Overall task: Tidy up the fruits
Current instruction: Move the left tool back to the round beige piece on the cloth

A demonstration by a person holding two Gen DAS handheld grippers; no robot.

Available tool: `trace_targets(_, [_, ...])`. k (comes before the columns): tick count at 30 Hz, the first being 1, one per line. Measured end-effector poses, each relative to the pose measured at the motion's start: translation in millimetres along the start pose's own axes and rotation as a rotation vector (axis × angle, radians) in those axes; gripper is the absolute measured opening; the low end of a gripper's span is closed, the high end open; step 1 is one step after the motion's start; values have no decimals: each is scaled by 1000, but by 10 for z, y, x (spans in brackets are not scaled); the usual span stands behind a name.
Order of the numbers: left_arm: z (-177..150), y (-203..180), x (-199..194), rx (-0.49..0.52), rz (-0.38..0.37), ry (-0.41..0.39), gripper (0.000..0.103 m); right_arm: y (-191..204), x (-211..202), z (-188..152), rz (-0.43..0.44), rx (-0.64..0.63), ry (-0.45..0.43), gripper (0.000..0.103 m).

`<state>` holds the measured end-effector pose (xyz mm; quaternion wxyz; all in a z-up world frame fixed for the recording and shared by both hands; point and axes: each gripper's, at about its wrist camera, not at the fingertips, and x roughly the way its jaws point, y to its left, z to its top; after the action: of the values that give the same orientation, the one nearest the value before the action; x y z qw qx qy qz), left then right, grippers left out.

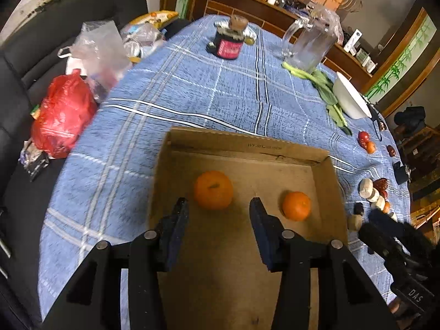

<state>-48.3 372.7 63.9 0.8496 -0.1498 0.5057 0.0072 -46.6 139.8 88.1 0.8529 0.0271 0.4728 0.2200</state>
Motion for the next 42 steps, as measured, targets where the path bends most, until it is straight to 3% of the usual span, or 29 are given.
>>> trace_targets(4, [-126, 40, -310, -22, -15, -44, 55, -158, -276, -457, -129, 3, 35, 55])
trace_targets(7, [-201, 44, -434, -28, -29, -51, 55, -248, -254, -842, -177, 14, 144, 55])
trace_targets(11, [-232, -42, -480, -11, -50, -43, 55, -115, -131, -1072, -147, -12, 225, 55])
trace_targets(19, [-261, -228, -580, 24, -80, -46, 55, 406, -124, -1053, -83, -161, 192, 56])
trace_targets(23, [-277, -364, -588, 47, -97, -45, 55, 337, -173, -1133, -57, -140, 188, 56])
trace_targets(27, [-322, -620, -489, 88, -124, -16, 55, -51, -321, -1148, -85, -26, 156, 56])
trace_targets(32, [-427, -1141, -337, 159, -170, 27, 55, -908, -556, -1065, -180, 152, 87, 55])
trace_targets(36, [-529, -1602, -190, 212, -218, 59, 55, -1501, -710, -982, -240, 218, 51, 55])
trace_targets(42, [-610, -2042, 288, 219, -208, 123, 55, -1942, -794, -897, -203, 246, 37, 55])
